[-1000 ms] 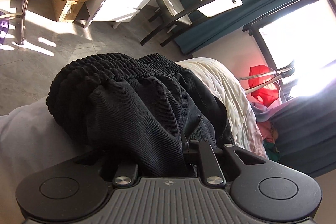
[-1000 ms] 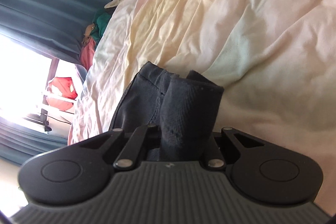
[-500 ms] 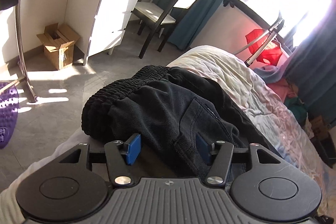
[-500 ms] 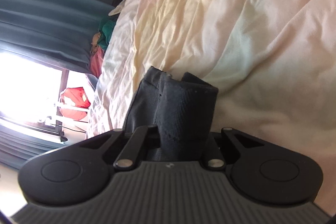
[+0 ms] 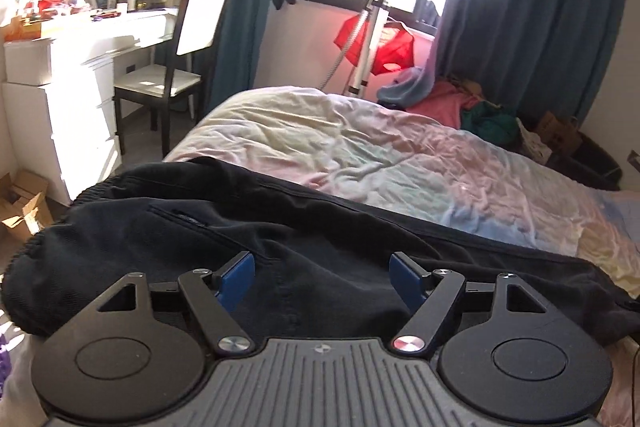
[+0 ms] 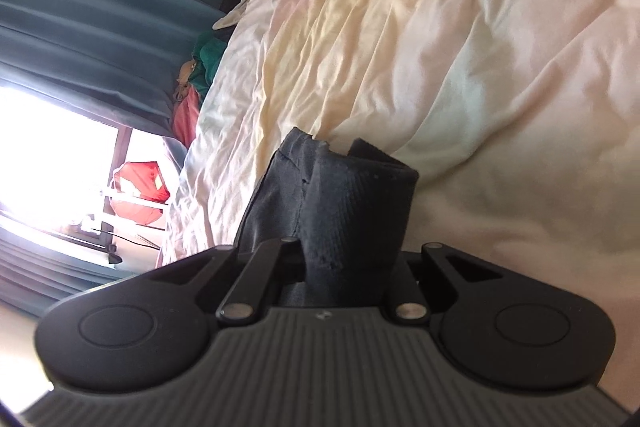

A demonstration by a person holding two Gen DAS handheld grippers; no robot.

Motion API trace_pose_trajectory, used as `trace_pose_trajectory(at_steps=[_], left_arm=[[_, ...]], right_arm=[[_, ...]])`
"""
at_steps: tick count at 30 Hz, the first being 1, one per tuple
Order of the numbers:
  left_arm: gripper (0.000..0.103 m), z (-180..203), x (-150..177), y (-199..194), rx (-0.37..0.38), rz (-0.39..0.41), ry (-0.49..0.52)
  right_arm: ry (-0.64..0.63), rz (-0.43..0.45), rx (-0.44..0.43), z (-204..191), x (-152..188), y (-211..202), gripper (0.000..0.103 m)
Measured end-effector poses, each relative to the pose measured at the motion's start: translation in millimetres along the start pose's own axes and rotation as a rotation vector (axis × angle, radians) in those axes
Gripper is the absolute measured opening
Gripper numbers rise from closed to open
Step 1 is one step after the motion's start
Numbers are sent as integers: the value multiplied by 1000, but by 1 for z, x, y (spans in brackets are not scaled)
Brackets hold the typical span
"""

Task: Fold clothes

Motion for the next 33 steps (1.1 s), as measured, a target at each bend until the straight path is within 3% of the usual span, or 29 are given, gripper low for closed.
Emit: trace_pose_trajectory(at_steps=[4, 8, 12, 19, 23, 26, 28, 30, 33], left_arm=[[76, 52, 35, 48, 53, -41, 53], [76, 80, 68, 91, 27, -60, 157], [76, 73, 94, 120, -33, -89, 233], [77, 61, 96, 117, -25, -92, 226], [77, 60, 95, 115, -30, -81, 226], [77, 61, 95, 113, -32, -76, 219], [77, 61, 95, 112, -33, -72, 214], [77, 60, 95, 111, -34, -68, 207], [77, 60, 95, 110, -36, -62, 198]], right_arm=[[3, 3, 3, 1, 2, -2, 12], [9, 0, 10, 2, 4, -1, 12], [15, -3, 16, 4, 6, 0, 12], [51, -31, 18, 11, 10, 6, 15], [162, -62, -20, 27, 15, 11, 20], [203, -72, -65, 26, 16, 12, 33], [178, -76, -72, 21, 17, 12, 45], [164, -82, -72, 15, 17, 11, 49], [157, -92, -93, 8, 19, 12, 64]])
Point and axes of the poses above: each gripper's, at about its wrist camera, not at the fingertips, and y roughly the way its jaws point, z to its right, x to its underside, the point moved 4 cm from there along y, roughly the way its jaws point, and after that the axes turned 13 degrees about -y, right-handed, at the moved point
